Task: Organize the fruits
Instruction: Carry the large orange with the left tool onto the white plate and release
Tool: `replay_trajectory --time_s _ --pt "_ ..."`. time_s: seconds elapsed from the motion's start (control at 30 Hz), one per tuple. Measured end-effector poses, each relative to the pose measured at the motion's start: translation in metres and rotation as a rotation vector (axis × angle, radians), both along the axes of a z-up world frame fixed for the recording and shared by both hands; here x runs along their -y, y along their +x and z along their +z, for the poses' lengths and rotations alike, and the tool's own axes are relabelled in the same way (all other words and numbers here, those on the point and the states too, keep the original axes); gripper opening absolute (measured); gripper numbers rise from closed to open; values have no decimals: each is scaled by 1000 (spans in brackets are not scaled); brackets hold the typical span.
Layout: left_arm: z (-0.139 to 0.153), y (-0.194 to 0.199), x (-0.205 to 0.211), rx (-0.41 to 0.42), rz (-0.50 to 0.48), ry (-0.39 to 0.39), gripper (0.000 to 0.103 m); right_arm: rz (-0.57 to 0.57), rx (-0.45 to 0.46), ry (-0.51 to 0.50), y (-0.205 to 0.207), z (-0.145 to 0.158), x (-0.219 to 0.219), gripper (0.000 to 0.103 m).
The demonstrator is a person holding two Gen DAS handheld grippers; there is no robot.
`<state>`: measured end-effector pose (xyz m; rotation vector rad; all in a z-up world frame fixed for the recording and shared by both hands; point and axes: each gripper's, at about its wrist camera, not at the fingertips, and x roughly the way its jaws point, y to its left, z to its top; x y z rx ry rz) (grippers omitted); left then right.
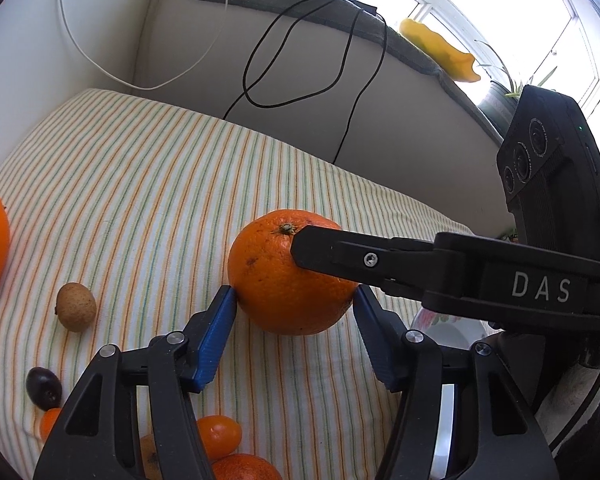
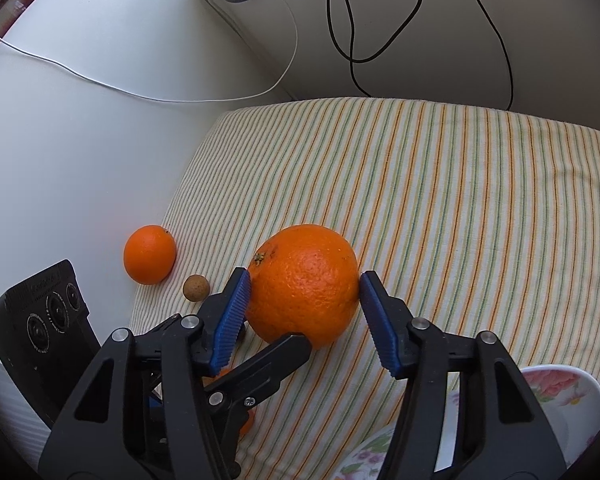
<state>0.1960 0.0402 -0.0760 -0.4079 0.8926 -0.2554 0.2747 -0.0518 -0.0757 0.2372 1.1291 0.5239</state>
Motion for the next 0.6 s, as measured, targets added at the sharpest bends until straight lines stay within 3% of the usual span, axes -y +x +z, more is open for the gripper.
replay_trajectory --time_s 0.6 --pt "42 -47 60 117 -89 25 60 -43 116 20 -78 48 54 59"
